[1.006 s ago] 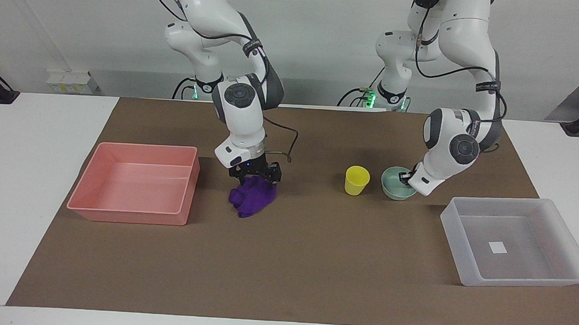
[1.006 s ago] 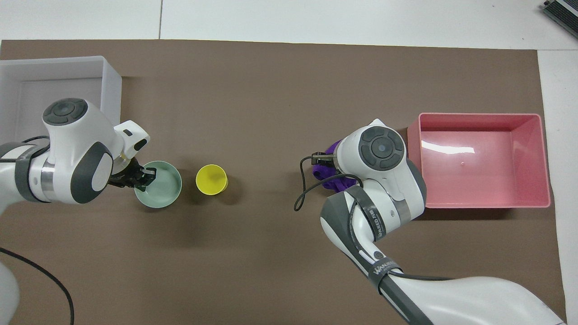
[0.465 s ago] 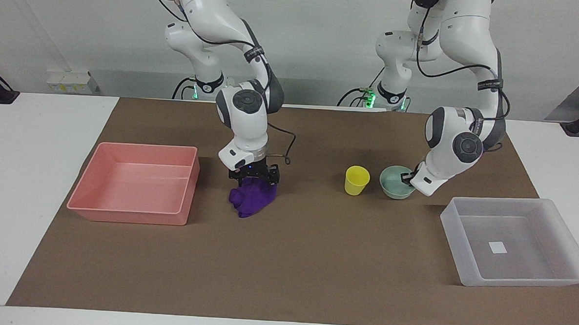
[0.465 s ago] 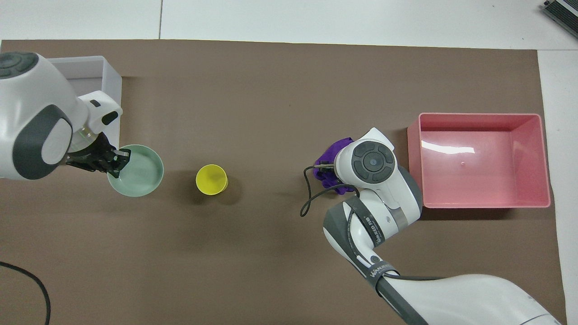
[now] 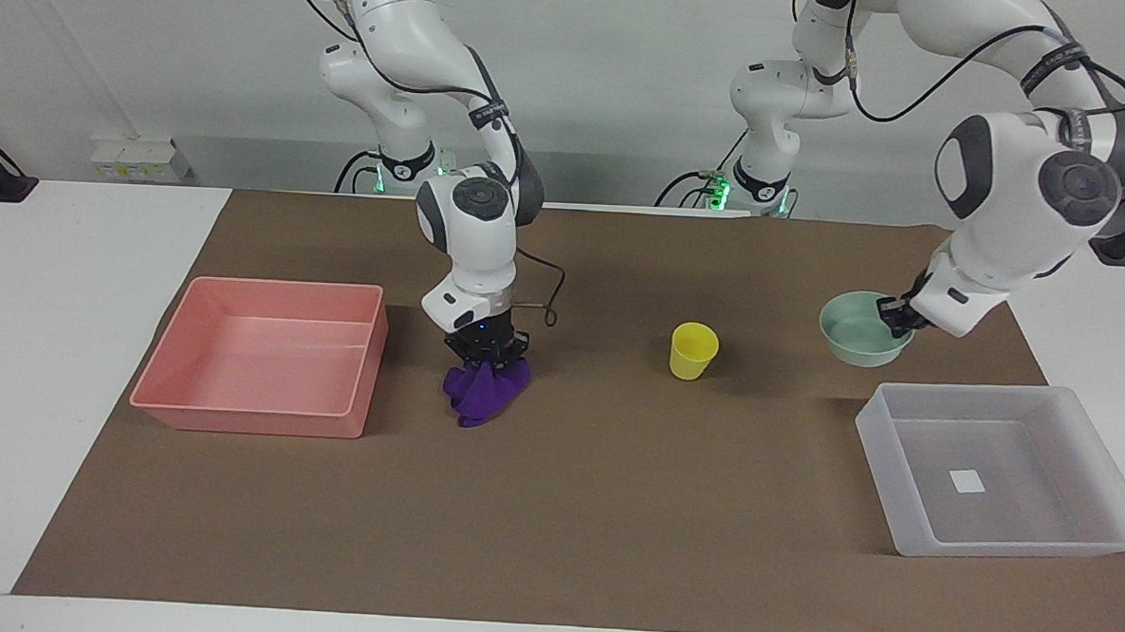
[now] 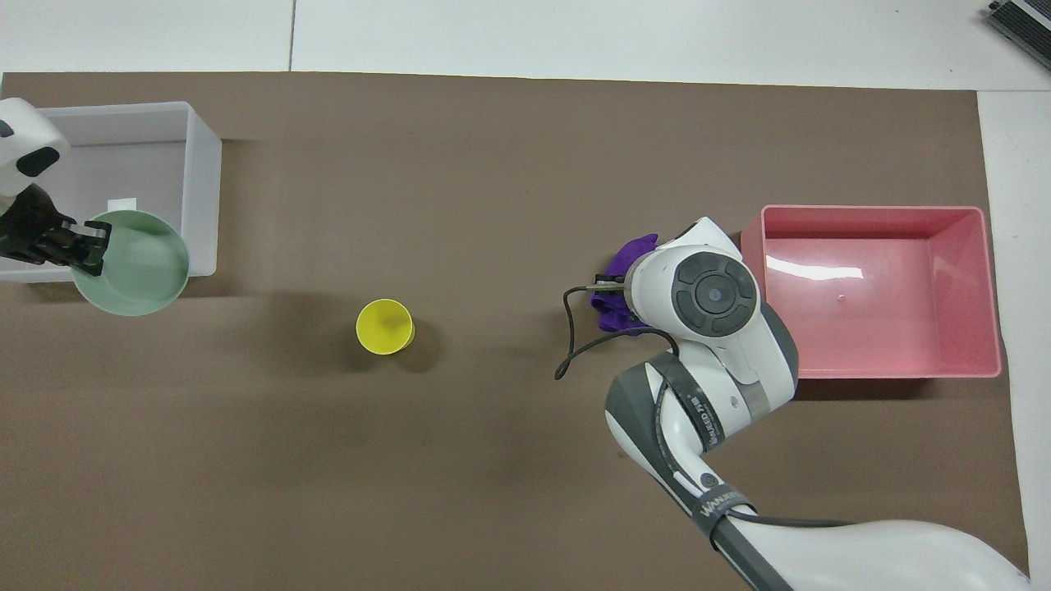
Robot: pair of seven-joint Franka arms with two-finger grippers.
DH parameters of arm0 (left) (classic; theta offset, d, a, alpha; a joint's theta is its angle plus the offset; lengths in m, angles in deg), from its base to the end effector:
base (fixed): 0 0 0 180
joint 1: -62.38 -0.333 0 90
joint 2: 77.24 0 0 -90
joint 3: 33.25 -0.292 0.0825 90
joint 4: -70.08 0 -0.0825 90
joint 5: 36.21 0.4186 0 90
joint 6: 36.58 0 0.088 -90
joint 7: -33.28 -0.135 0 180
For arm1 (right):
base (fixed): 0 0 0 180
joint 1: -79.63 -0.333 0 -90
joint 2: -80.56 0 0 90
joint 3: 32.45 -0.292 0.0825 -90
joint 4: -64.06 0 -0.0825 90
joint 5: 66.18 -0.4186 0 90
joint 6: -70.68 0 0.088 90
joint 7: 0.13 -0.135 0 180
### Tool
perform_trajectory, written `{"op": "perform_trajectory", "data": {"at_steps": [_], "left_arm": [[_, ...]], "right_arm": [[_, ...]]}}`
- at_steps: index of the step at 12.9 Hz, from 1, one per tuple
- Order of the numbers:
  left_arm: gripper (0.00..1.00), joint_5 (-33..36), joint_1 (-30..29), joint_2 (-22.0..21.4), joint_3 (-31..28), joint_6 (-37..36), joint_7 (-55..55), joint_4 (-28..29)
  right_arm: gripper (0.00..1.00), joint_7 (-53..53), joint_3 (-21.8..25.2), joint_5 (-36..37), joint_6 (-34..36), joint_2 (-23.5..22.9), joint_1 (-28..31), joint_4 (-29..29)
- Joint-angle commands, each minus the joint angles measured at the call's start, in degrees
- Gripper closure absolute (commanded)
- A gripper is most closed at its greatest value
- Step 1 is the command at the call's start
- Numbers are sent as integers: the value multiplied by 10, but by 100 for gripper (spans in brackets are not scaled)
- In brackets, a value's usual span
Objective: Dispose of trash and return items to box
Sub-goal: 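Lift the green bowl into the clear box while the right gripper grasps the cloth, then release the bowl in the box while the right gripper drops the cloth in the tray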
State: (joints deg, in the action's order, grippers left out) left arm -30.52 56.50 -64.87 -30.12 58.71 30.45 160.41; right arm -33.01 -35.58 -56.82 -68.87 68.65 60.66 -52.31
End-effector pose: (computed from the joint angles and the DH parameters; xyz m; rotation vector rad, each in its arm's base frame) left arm 0.6381 0.0453 0.4444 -3.0548 0.0251 0.2034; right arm 0.5884 0.2350 0.2923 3.1159 -0.1192 0.3508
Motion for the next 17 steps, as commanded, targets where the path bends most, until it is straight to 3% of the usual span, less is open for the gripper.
{"op": "perform_trajectory", "data": {"at_steps": [1,5,8,12,17], "left_arm": [[100,9,-29,38,4,57,-26,-19],[100,8,-97,74,4,157,-78,-20],[100,4,-103,115,4,198,-81,-18],[100,-16,-102,163,6,256,-82,-6],[100,-38,-94,175,5,258,-81,-5]], "right_arm": [[100,-10,-5,7,19,56,27,-11],[100,9,-4,7,91,147,82,-11],[100,48,-4,7,131,175,138,-11],[100,105,-3,4,189,190,213,-15],[100,168,-2,-56,173,159,286,-46]]}}
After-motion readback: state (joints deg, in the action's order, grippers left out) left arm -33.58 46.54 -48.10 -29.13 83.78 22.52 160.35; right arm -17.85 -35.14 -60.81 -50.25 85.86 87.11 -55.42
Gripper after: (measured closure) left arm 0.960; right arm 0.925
